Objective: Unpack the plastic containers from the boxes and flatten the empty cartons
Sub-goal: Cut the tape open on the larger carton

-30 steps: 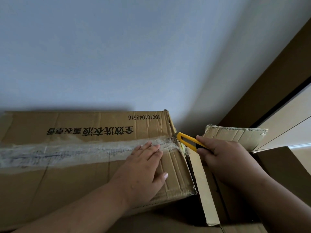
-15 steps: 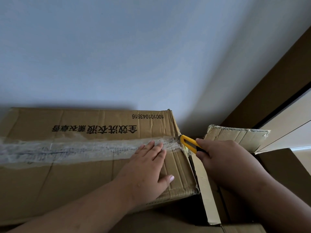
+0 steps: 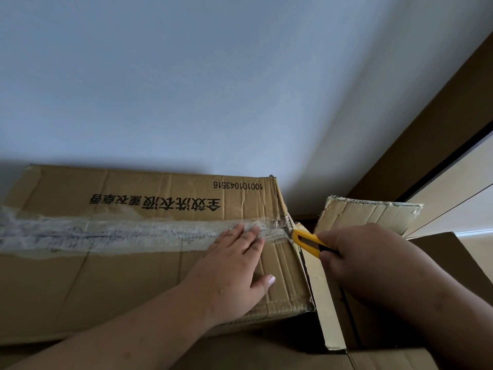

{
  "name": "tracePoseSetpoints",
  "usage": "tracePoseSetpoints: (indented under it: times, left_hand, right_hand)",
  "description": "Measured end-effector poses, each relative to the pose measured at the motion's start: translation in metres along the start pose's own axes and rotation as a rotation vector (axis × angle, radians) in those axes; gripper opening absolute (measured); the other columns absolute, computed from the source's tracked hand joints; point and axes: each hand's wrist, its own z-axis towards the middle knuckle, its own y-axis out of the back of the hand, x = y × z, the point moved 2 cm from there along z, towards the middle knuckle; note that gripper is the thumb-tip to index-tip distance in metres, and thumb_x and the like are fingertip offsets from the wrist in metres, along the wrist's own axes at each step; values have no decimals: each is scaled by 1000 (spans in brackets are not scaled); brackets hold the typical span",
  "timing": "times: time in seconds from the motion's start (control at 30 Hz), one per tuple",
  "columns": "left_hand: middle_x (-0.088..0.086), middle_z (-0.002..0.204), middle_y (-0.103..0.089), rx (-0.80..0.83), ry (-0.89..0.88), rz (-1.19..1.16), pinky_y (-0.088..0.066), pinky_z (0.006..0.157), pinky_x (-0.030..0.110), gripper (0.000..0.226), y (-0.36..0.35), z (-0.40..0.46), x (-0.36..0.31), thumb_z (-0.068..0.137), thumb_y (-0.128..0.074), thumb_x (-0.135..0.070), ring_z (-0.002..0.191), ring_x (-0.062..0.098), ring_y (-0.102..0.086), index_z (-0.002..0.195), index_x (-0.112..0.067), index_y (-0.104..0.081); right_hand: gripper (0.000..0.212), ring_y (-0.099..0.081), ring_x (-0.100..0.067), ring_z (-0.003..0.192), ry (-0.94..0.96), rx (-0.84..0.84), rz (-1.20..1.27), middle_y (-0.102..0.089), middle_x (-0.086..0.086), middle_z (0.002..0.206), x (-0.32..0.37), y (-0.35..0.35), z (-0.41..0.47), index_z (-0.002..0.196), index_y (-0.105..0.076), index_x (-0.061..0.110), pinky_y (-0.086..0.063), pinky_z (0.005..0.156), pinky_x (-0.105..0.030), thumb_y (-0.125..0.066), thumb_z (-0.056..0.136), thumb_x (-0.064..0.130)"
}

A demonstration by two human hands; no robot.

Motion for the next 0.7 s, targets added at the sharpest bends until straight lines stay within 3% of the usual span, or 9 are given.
tracePoseSetpoints:
  times: [0.1,0.27,0.37,0.47,0.6,0.7]
  left_hand:
    - [-5,165,8,-6,0,4,14,117,30,78,-1,0,0,95,-23,-63,150,13,17,157,-21,-5]
    - [-6,165,7,-11,-1,6,13,117,30,76,-1,-1,0,96,-24,-63,150,13,17,157,-21,-6]
    - [-5,165,8,-13,-2,2,15,116,29,76,-2,-1,1,97,-24,-63,150,13,17,158,-21,-5]
    - [-2,165,5,-27,-15,38,14,116,30,79,-5,-1,1,93,-18,-64,151,16,13,157,-19,-6]
    - [-2,165,7,-8,-8,53,11,119,33,82,-6,0,1,90,-14,-64,151,17,13,157,-19,-4]
    - [-1,165,6,-11,-7,45,10,120,33,80,-6,-1,1,92,-18,-63,151,17,13,157,-19,-5]
  right_hand:
    - [32,-59,-8,90,8,39,-20,-64,6,101,-2,3,-8,128,-57,31,-43,75,-18,-38,103,40]
    - [37,-55,-6,91,10,73,-13,-63,9,109,-4,8,-18,136,-53,35,-38,73,-16,-39,103,43]
    - [34,-52,-5,84,-45,-10,24,-61,12,100,-11,17,-18,133,-53,39,-39,69,-16,-38,102,44]
    - [31,-57,-8,88,-73,-85,62,-64,10,100,-8,18,-12,127,-54,34,-48,78,-22,-36,103,41]
    - [35,-60,-12,100,-81,-127,97,-65,8,114,1,9,0,136,-49,32,-50,86,-25,-35,105,38]
    - [36,-62,-13,96,-84,-159,104,-67,7,111,3,2,10,134,-53,29,-52,84,-28,-37,104,39]
